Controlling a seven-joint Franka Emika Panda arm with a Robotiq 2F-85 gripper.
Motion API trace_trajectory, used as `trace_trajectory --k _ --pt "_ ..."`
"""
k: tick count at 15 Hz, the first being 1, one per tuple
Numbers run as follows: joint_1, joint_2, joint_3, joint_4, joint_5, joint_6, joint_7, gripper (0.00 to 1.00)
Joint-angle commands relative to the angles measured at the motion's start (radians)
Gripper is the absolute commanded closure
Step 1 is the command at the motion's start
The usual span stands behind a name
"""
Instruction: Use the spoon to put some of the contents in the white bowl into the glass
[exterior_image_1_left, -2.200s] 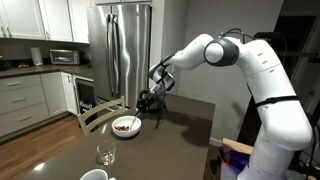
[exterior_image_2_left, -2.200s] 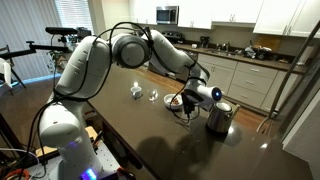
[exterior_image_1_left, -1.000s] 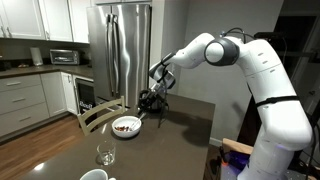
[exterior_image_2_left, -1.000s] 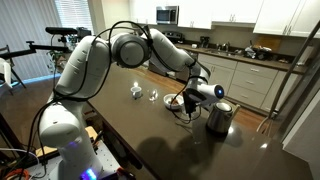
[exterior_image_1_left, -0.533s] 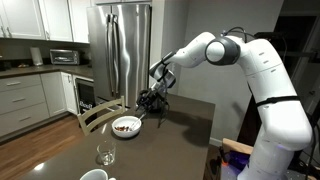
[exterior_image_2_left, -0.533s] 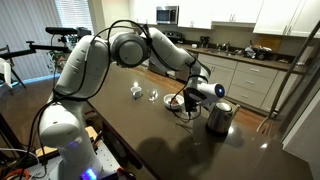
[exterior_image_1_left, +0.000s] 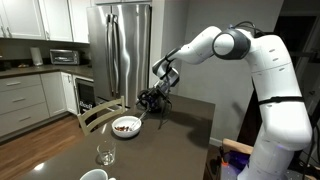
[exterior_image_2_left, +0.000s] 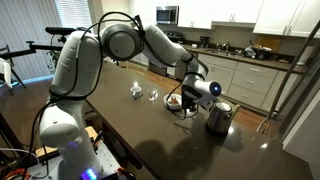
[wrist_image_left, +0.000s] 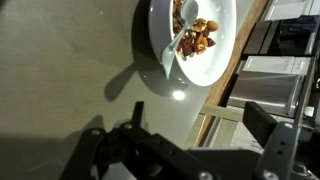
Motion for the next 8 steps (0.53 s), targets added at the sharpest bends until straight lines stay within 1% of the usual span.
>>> trace_trajectory --k 1,4,7,8 --pt "0.006 -0.087 0.023 -0.127 0.122 0.057 -0.002 0.00" --pt "0.025 -0.111 0.028 -0.179 0.227 0.071 -0.027 0.00" --pt "0.045 -0.117 0.025 -0.205 0.274 0.073 -0.044 0.00" --pt "0.052 -0.116 0.022 -0.208 0.269 0.070 -0.043 0.00"
